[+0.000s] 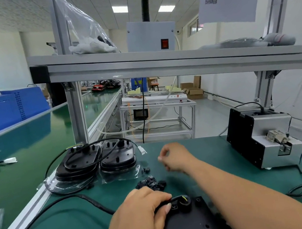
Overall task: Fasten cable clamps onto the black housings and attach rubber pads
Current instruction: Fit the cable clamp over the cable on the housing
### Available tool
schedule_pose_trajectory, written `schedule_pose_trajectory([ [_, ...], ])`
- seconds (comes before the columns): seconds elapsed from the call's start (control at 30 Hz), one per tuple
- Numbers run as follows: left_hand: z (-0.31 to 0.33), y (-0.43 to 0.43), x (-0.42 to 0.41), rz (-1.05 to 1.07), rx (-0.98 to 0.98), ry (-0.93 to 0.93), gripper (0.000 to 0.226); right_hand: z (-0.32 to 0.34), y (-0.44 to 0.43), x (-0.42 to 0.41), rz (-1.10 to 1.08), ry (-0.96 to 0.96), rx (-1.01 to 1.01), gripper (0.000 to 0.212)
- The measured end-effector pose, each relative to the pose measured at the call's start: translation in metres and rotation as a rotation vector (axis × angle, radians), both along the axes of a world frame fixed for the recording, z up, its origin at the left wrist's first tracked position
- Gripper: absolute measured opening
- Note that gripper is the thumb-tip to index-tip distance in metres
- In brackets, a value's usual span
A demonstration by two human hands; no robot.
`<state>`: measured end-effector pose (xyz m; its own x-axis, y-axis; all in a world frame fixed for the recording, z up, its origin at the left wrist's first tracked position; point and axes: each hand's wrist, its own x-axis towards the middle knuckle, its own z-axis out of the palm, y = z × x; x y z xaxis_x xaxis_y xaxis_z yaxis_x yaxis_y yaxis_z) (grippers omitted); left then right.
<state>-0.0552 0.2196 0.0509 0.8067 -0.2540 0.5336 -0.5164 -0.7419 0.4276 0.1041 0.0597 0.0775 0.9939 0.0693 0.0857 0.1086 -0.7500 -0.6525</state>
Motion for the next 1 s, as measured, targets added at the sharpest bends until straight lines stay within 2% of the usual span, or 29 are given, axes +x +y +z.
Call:
schedule_pose_trajectory([
  [0.07, 0.005, -0.001, -0.001, 0.026, 0.031, -0.046, 0.029, 0.019, -0.007, -0.019, 0.029, -0.016, 0.287, 0.017],
  [0.2, 0.020, -0.006, -0.003, 0.046, 0.155, -0.141, 0.014, 0.042, -0.026, -0.072, 0.216, 0.003, 0.493, 0.011],
  [0.3, 0.023, -0.010, -0.003, 0.080, 0.233, -0.226, 0.015, 0.032, -0.031, -0.107, 0.199, 0.067, 0.606, 0.011],
  [0.47, 0.026, -0.014, -0.004, 0.175, 0.346, -0.261, 0.015, 0.010, -0.038, -0.129, 0.177, 0.028, 0.504, 0.015],
  [0.63, 0.031, -0.017, -0.003, 0.195, 0.393, -0.238, 0.008, 0.013, -0.049, -0.133, 0.332, 0.121, 0.407, 0.019],
  [0.83, 0.037, -0.016, 0.001, 0.166, 0.523, -0.212, 0.022, 0.012, -0.049, -0.128, 0.344, 0.161, 0.350, 0.021],
  [1.0, 0.038, -0.014, 0.006, 0.078, 0.557, -0.235, 0.012, 0.017, -0.048, -0.122, 0.373, 0.184, 0.274, 0.018],
])
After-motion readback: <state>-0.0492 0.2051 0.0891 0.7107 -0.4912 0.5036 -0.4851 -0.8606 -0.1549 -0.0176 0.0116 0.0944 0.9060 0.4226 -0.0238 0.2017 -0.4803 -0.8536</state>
